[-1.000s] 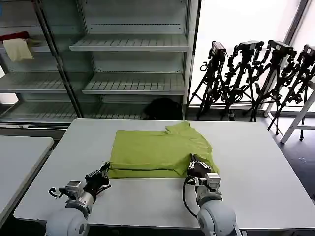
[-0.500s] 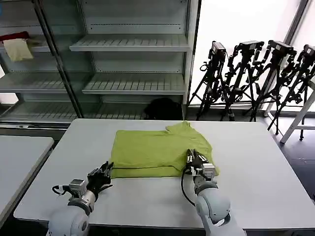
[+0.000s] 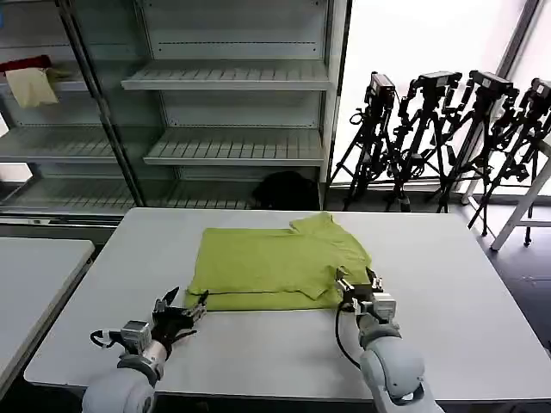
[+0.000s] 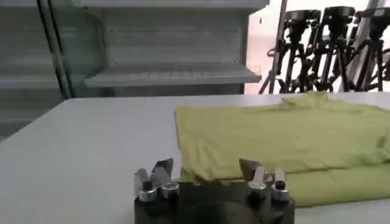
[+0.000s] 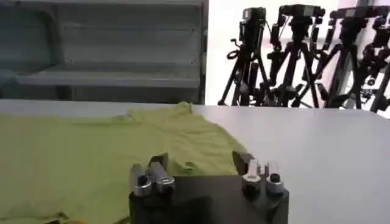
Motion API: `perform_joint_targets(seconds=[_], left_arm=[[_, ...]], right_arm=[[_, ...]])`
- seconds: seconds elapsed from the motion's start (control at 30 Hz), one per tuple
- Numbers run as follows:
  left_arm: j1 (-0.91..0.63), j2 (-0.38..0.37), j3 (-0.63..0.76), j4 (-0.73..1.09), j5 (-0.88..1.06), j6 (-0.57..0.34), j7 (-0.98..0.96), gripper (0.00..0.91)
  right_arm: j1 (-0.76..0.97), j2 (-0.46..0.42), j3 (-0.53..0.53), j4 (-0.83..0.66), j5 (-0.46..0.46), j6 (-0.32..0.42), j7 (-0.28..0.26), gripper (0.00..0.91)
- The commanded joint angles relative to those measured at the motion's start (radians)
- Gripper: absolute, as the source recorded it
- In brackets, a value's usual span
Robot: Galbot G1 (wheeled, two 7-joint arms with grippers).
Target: Fold and organize the clothes.
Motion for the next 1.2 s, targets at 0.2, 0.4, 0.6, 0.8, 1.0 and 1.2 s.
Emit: perform_joint_targets(seconds=[0.2,0.4,0.6,0.8,1.0,1.2], left_arm=[[0.059,-0.006,0.004,-0.008,0.035,0.012,-0.011,0.907],[0.052,-0.01,0.008,-0.001,0.036,0.011,-0.012,0.907],[0.051,-0.009,0.006,0.018,0.037,0.007,-0.008,0.645],[0.046,-0.007,0.011,0.027,0.039,0.012,-0.008,0.222],[0.048,-0.003,0.011,0.031,0.037,0.012,-0.001,0.02],[0.044,-0.005,0.018,0.035,0.037,0.005,0.001,0.0]], right_arm=[[-0.164,-0.022,0.138,0.054,0.036,0.013,-0.038,0.685],[-0.145,-0.015,0.125,0.012,0.015,0.021,-0.045,0.403],[-0.132,-0.005,0.107,-0.013,-0.001,0.02,-0.055,0.0],[-0.125,0.001,0.088,-0.018,-0.017,0.017,-0.06,0.0],[-0.126,0.002,0.087,-0.011,-0.017,0.014,-0.06,0.0],[-0.128,0.0,0.087,0.007,-0.016,0.014,-0.061,0.0]])
